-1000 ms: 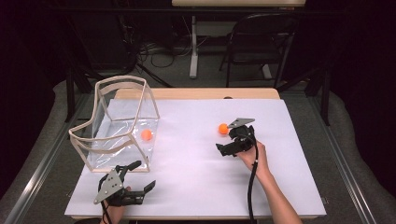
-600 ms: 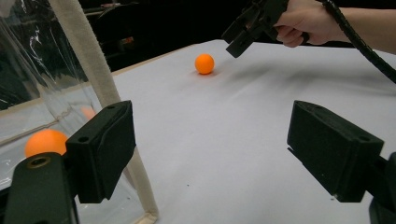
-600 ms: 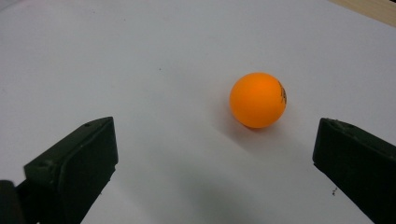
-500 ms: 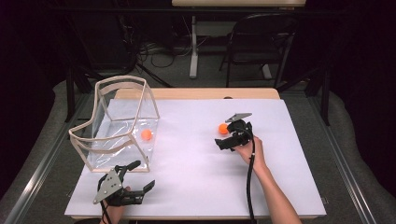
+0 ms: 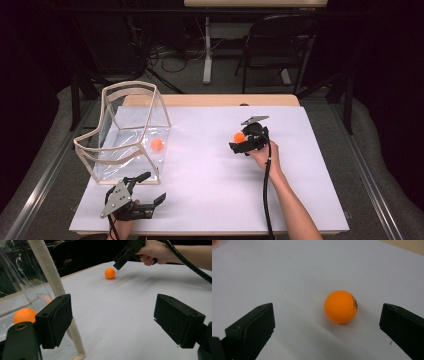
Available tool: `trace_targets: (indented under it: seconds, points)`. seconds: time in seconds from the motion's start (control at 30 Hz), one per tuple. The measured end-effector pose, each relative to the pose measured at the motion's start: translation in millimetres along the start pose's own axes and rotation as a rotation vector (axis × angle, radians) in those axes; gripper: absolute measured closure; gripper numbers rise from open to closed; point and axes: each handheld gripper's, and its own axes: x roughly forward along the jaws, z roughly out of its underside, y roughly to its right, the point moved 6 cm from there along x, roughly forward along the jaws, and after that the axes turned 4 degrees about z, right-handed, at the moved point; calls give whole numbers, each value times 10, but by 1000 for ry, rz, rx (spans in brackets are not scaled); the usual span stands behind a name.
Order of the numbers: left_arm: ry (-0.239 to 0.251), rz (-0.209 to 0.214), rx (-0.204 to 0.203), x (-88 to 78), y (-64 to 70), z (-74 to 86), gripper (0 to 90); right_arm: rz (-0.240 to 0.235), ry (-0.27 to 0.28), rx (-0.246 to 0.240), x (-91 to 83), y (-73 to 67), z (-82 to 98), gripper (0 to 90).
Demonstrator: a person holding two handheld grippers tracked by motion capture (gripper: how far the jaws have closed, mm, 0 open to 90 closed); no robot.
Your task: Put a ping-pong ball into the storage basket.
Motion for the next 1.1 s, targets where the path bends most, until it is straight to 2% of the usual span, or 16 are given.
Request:
trace_targets:
  seconds: [0.17, 0.37, 0.43, 0.7, 0.8, 1.1]
  points:
    - [4, -4, -2, -6, -7, -3, 158, 14, 4, 30, 52, 47, -35, 0]
    - [3, 1, -1, -5, -1, -4, 158, 33, -15, 19, 124, 58, -18, 11]
    - [4, -1, -2, -8, -2, -4, 158, 26, -3, 16, 138, 60, -21, 56]
    - [5, 1, -2, -4, -1, -4, 158, 70, -3, 8, 219, 93, -10, 242]
    - [3, 0, 0, -12, -4, -4, 158, 73, 4, 30, 247, 106, -2, 300]
    - [4, -2, -1, -15, -8, -4, 158, 79, -15, 57, 355, 126, 50, 379]
